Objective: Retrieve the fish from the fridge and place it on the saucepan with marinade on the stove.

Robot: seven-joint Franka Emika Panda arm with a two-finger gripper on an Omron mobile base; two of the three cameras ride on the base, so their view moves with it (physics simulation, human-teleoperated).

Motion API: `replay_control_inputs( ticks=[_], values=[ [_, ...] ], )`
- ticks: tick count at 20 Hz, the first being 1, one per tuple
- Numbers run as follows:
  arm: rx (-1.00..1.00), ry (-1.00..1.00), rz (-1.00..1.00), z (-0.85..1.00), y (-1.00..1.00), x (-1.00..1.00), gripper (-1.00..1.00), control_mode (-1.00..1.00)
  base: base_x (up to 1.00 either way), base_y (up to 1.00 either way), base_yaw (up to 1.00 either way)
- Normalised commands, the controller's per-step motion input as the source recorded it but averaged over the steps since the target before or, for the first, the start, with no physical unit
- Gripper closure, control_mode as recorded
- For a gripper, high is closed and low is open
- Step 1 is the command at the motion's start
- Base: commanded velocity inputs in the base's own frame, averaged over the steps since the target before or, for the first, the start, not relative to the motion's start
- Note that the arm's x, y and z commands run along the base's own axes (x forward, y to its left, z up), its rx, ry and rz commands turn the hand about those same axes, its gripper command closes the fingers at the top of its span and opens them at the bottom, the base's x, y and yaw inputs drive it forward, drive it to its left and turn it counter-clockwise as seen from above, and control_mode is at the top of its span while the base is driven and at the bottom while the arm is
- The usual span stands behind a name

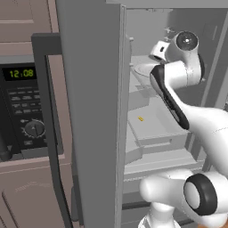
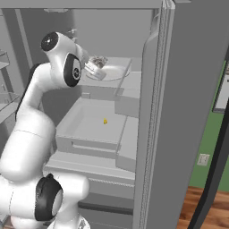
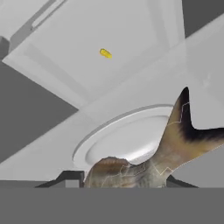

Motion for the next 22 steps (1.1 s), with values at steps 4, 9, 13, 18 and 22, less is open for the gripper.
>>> replay_control_inputs(
  ticks=[4, 9, 13, 18, 22],
  values=[
    [0.00, -0.27, 0.07, 0.01, 0.00, -0.74, 1.00, -1.00, 0.00, 0.00, 0.00],
    [0.00, -0.22, 0.09, 0.26, 0.06, -0.87, 1.00, -1.00, 0.00, 0.00, 0.00],
    [0.00, -0.06, 0.11, 0.19, 0.14, -0.92, 1.00, -1.00, 0.00, 0.00, 0.00],
    [0.00, 0.00, 0.18, 0.24, 0.14, -0.90, 1.00, -1.00, 0.00, 0.00, 0.00],
    [0.00, 0.00, 0.19, 0.18, 0.16, -0.82, 1.00, -1.00, 0.00, 0.00, 0.00]
  ],
)
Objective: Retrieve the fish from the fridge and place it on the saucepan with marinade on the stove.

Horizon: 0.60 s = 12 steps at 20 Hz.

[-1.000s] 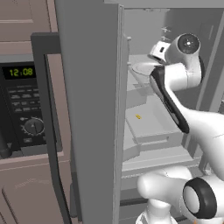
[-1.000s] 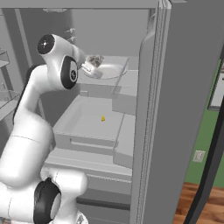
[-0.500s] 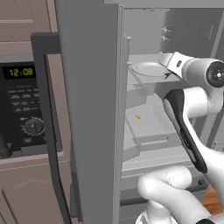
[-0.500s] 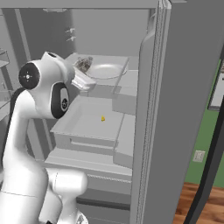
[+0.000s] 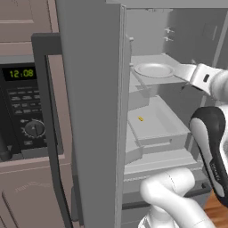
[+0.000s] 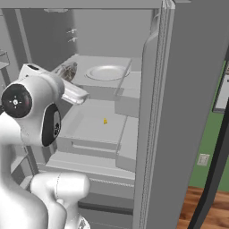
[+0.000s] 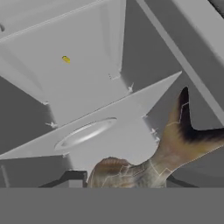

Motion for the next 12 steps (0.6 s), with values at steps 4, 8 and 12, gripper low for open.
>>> replay_control_inputs(
  ticks=[4, 8, 12],
  values=[
    [-0.01, 0.00, 0.10, 0.01, 0.18, -0.58, 1.00, -1.00, 0.00, 0.00, 0.00],
    [-0.06, 0.00, 0.01, 0.00, 0.26, -0.32, 1.00, -1.00, 0.00, 0.00, 0.00],
    [-0.04, 0.00, 0.00, 0.00, 0.03, -0.24, 1.00, -1.00, 0.00, 0.00, 0.00]
  ],
)
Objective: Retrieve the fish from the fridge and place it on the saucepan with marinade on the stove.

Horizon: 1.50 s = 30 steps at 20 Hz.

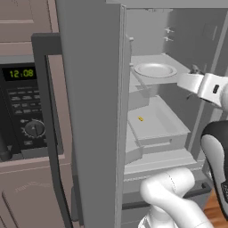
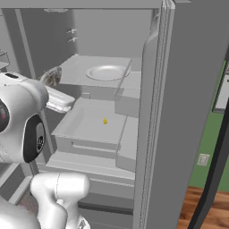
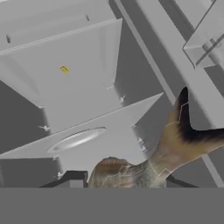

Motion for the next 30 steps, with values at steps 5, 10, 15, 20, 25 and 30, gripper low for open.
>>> replay_control_inputs(
  ticks=[5, 10, 15, 20, 25, 30],
  values=[
    [0.00, -0.05, 0.00, 0.00, -0.04, -0.40, 1.00, -1.00, 0.00, 0.00, 0.00],
    [0.00, -0.05, -0.01, 0.00, -0.03, -0.44, 1.00, -1.00, 0.00, 0.00, 0.00],
    [0.00, -0.03, 0.00, 0.00, -0.06, -0.35, 1.00, -1.00, 0.00, 0.00, 0.00],
    [0.00, 0.00, 0.00, 0.00, 0.00, -0.03, 1.00, -1.00, 0.00, 0.00, 0.00],
    [0.00, -0.01, 0.00, 0.00, 0.00, 0.00, 1.00, 1.00, 0.00, 0.00, 0.00],
    [0.00, 0.00, 0.00, 0.00, 0.00, 0.00, 1.00, 1.00, -0.19, -0.09, 0.00]
  ],
)
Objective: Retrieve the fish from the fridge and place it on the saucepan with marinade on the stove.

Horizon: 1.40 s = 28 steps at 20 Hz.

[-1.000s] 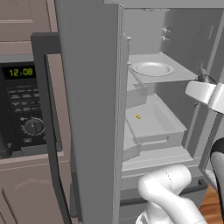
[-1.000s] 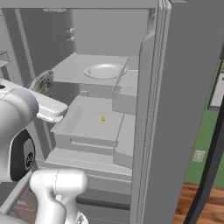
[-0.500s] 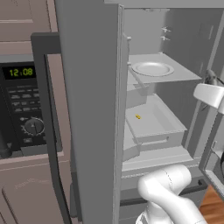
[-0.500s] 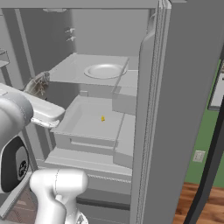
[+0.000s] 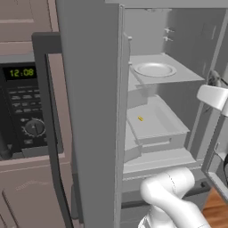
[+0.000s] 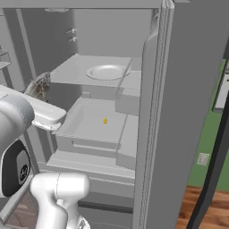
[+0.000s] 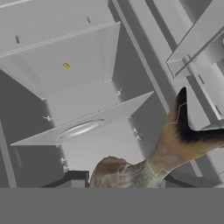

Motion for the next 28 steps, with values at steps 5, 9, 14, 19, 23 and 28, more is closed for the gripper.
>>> replay_control_inputs(
  ticks=[5, 9, 14, 19, 23, 28],
  values=[
    [0.00, 0.00, 0.00, 0.00, 0.00, 0.00, 1.00, 1.00, -0.67, -0.22, 0.00],
    [0.00, 0.00, 0.00, 0.00, 0.00, 0.00, 1.00, 1.00, -0.68, -0.09, 0.00],
    [0.00, 0.00, 0.00, 0.00, 0.00, 0.00, 1.00, 1.00, -0.68, -0.08, 0.00],
    [0.00, 0.00, 0.00, 0.00, 0.00, 0.00, 1.00, 1.00, -0.62, -0.07, 0.00],
    [0.00, 0.00, 0.00, 0.00, 0.00, 0.00, 1.00, 1.00, -0.51, -0.01, 0.04],
    [0.00, 0.00, 0.00, 0.00, 0.00, 0.00, 1.00, 1.00, -0.39, 0.00, 0.15]
  ],
)
